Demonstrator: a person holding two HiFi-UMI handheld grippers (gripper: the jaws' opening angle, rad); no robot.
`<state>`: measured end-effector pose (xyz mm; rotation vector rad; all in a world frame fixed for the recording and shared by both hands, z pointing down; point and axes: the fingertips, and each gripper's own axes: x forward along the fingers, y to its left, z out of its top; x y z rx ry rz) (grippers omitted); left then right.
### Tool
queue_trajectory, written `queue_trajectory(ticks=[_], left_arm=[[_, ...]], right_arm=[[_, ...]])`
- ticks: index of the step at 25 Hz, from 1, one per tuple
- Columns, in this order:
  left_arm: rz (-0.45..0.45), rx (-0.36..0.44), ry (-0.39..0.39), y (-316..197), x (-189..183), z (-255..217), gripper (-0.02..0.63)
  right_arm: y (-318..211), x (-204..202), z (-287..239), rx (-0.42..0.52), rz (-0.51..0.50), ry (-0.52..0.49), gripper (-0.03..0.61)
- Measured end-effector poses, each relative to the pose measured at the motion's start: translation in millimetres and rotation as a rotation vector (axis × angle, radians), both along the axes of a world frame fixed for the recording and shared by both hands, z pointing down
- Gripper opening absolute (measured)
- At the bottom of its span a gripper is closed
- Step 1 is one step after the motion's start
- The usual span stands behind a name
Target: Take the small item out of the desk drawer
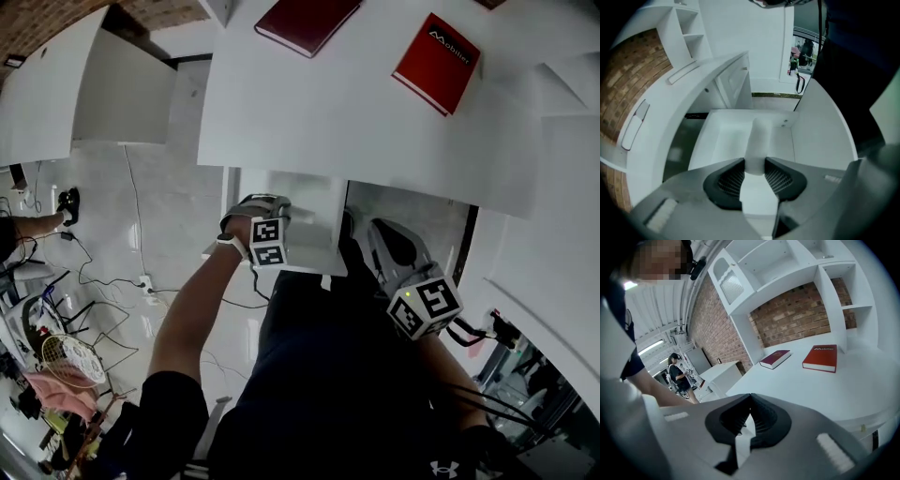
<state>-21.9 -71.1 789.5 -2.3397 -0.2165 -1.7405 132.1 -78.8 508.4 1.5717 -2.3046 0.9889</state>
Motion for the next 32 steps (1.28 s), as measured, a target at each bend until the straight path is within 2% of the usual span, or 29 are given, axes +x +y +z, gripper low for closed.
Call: queue_trajectory(ticks=[5,10,14,19,23,27,29,32], left_arm=[[-0.159,0.049,0.076,-21.7,-0.1,-52.9,0.141],[-0.380,0.069,0.175,-63.1,0.2,-104.0,0.141],[-0.555,0.094,0.204,-104.3,-9.4,-132.6,0.141],[-0.682,0.090,0.198,-144.1,-15.8,-146.1,0.141],[-0.758,0.068,0.122,-166.2,-26.8,-127.2,0.141],[-0.866,0.025,0.089,-181.4,-37.2,-118.0,0.141],[-0.887,0.021,0.067,-185.9,-41.5,-114.7,0.141],[-0.864,0.059,0.025,-190.7,-44.8,-110.4,0.142]], right_arm=[[-11.1,-15.2,-14.2,0.037,-0.073,-0.002,0.003],[-22.8,-20.9,-28.1,0.073,-0.112,-0.002,0.003],[-27.7,-18.1,-42.4,0.105,-0.113,0.002,0.003],[-27.4,-12.5,-51.7,0.120,-0.104,0.013,0.003],[-26.3,-5.4,-55.8,0.126,-0.086,0.021,0.003],[-23.0,0.7,-58.2,0.128,-0.055,0.027,0.003],[-22.9,4.5,-59.5,0.129,-0.036,0.024,0.003],[-23.4,8.4,-61.8,0.133,-0.022,0.037,0.003]])
